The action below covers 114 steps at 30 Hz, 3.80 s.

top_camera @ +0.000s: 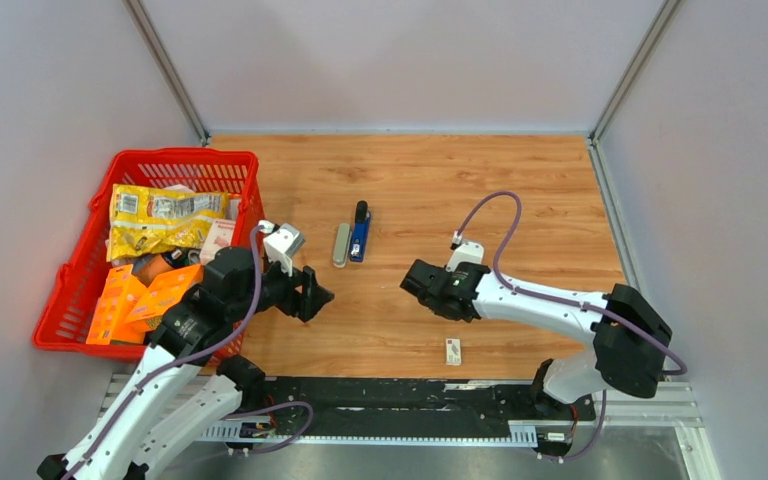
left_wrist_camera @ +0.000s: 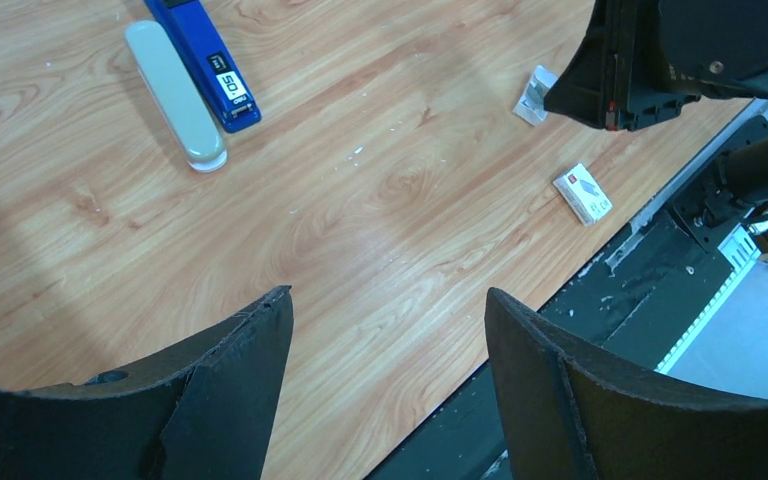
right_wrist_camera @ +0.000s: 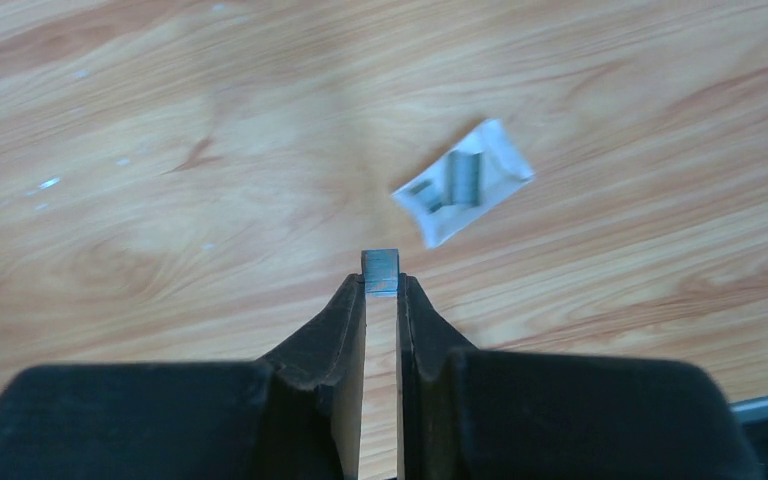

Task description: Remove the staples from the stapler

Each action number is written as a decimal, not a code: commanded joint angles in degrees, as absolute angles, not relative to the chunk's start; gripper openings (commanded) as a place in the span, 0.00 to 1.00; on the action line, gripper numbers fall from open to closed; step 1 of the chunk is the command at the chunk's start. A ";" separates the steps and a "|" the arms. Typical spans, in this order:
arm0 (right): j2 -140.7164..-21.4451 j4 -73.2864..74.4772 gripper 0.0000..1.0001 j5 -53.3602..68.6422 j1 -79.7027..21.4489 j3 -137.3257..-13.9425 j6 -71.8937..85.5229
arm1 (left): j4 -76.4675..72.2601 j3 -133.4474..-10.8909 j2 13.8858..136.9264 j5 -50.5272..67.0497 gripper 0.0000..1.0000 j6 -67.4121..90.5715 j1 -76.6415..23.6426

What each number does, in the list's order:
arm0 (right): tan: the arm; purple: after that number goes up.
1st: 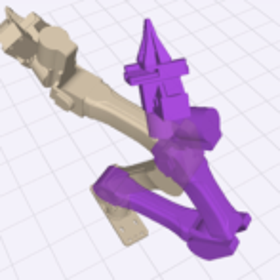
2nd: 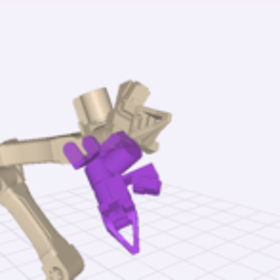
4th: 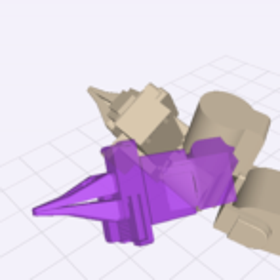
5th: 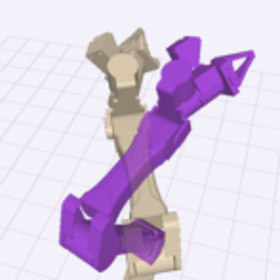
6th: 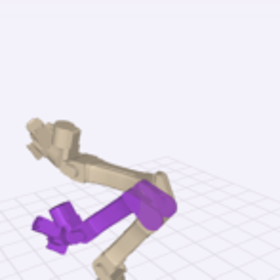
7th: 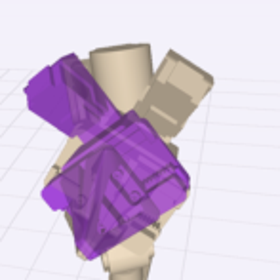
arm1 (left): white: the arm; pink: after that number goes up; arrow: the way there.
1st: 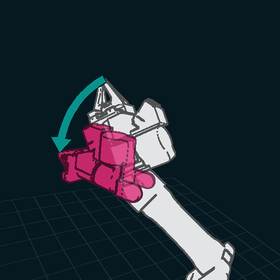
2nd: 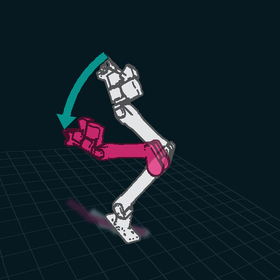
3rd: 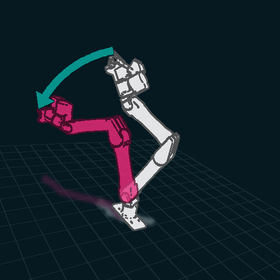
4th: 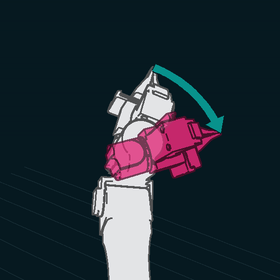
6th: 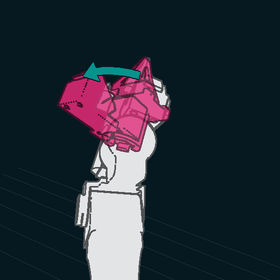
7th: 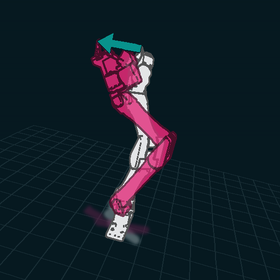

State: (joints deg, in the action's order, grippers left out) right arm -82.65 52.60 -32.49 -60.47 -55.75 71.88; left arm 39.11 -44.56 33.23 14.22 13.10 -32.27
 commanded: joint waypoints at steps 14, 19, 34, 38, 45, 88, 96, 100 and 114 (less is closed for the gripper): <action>-80.33 48.26 0.13 -31.99 -49.84 -48.96 63.64 | 38.50 -44.56 35.16 12.57 0.78 12.74 -32.61; -81.12 47.20 0.13 -31.55 -48.87 -48.78 62.58 | 38.50 -44.56 35.42 12.31 0.78 12.66 -32.52; -84.11 44.30 0.14 -29.45 -47.46 -48.51 61.08 | 38.50 -44.56 35.86 12.13 0.78 12.66 -32.52; -84.46 44.03 0.14 -29.27 -47.46 -48.34 60.91 | 38.41 -44.65 35.95 12.04 0.78 12.66 -32.52; -84.38 43.94 0.14 -29.00 -47.46 -47.73 61.00 | 38.41 -44.56 35.95 12.13 0.78 12.57 -32.52; -74.62 47.12 0.33 -32.09 -45.53 -44.74 59.42 | 38.32 -44.56 36.30 12.57 0.78 12.57 -32.52; -73.92 42.72 0.27 -30.15 -44.21 -42.28 56.52 | 38.32 -44.47 36.56 12.39 0.78 12.66 -32.52; -73.83 41.31 0.26 -29.44 -43.77 -41.66 55.81 | 38.41 -44.47 36.83 12.39 0.78 12.66 -32.52; -76.11 38.67 0.21 -27.33 -43.24 -40.96 54.58 | 38.50 -44.47 37.18 12.13 0.78 12.83 -32.52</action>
